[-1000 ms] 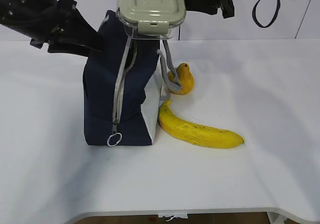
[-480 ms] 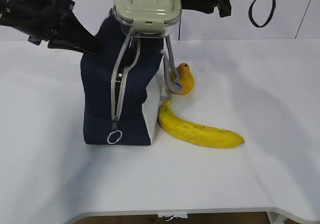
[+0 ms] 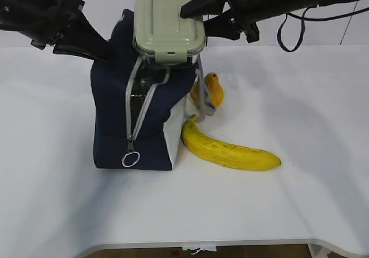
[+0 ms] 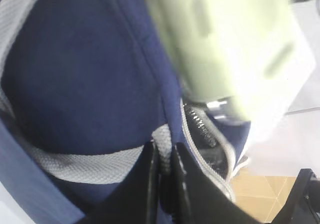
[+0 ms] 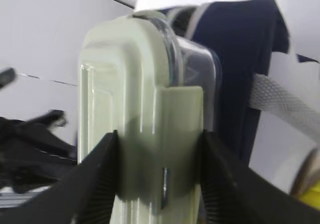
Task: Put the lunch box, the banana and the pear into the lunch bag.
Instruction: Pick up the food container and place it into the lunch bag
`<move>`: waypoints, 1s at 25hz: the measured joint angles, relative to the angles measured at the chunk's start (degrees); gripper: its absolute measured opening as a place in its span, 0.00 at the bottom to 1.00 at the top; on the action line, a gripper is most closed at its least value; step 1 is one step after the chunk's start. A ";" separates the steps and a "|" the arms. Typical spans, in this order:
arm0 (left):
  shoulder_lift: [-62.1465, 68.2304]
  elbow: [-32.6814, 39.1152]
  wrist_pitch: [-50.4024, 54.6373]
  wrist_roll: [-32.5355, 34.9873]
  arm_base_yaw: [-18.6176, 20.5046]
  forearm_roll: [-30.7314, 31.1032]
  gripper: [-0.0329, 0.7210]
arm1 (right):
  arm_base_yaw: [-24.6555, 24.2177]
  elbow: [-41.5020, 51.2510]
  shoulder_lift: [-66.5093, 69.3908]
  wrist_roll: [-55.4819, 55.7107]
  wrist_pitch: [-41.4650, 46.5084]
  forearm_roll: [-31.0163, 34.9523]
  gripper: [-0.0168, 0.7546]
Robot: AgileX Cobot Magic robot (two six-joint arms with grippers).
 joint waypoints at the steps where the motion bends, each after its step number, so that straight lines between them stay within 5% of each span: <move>1: 0.00 0.00 0.11 0.00 0.00 0.00 0.06 | 0.00 0.00 0.61 0.00 0.00 -1.31 0.48; 8: 0.00 0.00 0.30 0.13 0.67 0.50 0.06 | 0.00 0.00 2.55 0.22 -0.11 -9.80 0.48; 25: 0.00 0.00 -0.35 0.99 1.14 -2.70 0.06 | 8.08 -0.03 3.48 1.50 -7.62 -7.53 0.48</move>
